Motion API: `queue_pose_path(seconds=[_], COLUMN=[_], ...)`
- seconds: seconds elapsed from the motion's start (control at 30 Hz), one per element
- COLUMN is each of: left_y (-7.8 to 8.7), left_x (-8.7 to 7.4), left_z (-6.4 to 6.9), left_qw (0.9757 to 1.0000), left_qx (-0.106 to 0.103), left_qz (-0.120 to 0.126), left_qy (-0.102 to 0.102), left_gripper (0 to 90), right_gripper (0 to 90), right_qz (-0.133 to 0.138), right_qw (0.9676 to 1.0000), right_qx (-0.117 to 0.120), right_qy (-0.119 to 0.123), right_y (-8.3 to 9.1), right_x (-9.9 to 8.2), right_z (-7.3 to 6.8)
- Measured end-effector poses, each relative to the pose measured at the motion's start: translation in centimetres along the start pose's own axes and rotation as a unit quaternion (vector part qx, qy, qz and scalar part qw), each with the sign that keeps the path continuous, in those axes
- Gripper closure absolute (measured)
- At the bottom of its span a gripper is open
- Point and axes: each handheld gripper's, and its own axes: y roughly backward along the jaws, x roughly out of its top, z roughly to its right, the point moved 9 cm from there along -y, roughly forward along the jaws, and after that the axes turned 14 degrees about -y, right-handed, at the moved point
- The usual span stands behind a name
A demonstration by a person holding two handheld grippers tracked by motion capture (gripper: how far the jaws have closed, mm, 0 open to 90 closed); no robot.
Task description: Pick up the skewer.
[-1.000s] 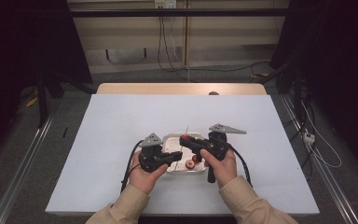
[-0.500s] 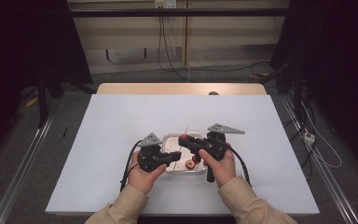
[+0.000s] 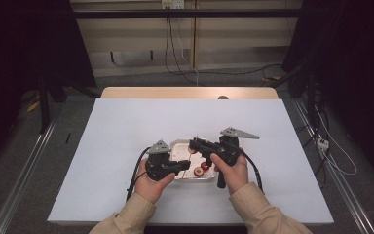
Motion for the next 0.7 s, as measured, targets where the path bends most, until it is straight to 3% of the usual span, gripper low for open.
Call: queue_pose_path(seconds=[0.1, 0.5, 0.57, 0.63, 0.7], left_y=[0.2, 0.2, 0.2, 0.3, 0.3], left_x=[0.3, 0.2, 0.0, 0.0, -0.1], left_z=[-0.1, -0.2, -0.3, -0.5, -0.7], left_qw=[1.0, 1.0, 1.0, 1.0, 0.9999], left_qx=[0.001, 0.001, 0.004, 0.005, 0.007], left_qz=[0.006, 0.005, 0.002, 0.003, 0.003], left_qy=[0.006, 0.006, 0.006, 0.007, 0.009], left_gripper=[89.7, 89.7, 89.7, 89.6, 89.6], right_gripper=[74.5, 74.1, 65.6, 62.9, 49.9], right_qz=[-0.021, -0.024, -0.018, -0.013, -0.014], right_qw=[0.9998, 0.9997, 0.9998, 0.9999, 0.9999], right_qx=[0.007, 0.008, 0.005, 0.004, 0.006], right_qy=[0.001, 0.004, 0.007, 0.01, 0.007], right_y=[-0.3, -0.6, -0.5, -0.3, -0.1], right_x=[-0.9, -1.1, -1.0, -0.7, -0.6], right_z=[-0.3, -0.3, -0.2, -0.1, 0.0])
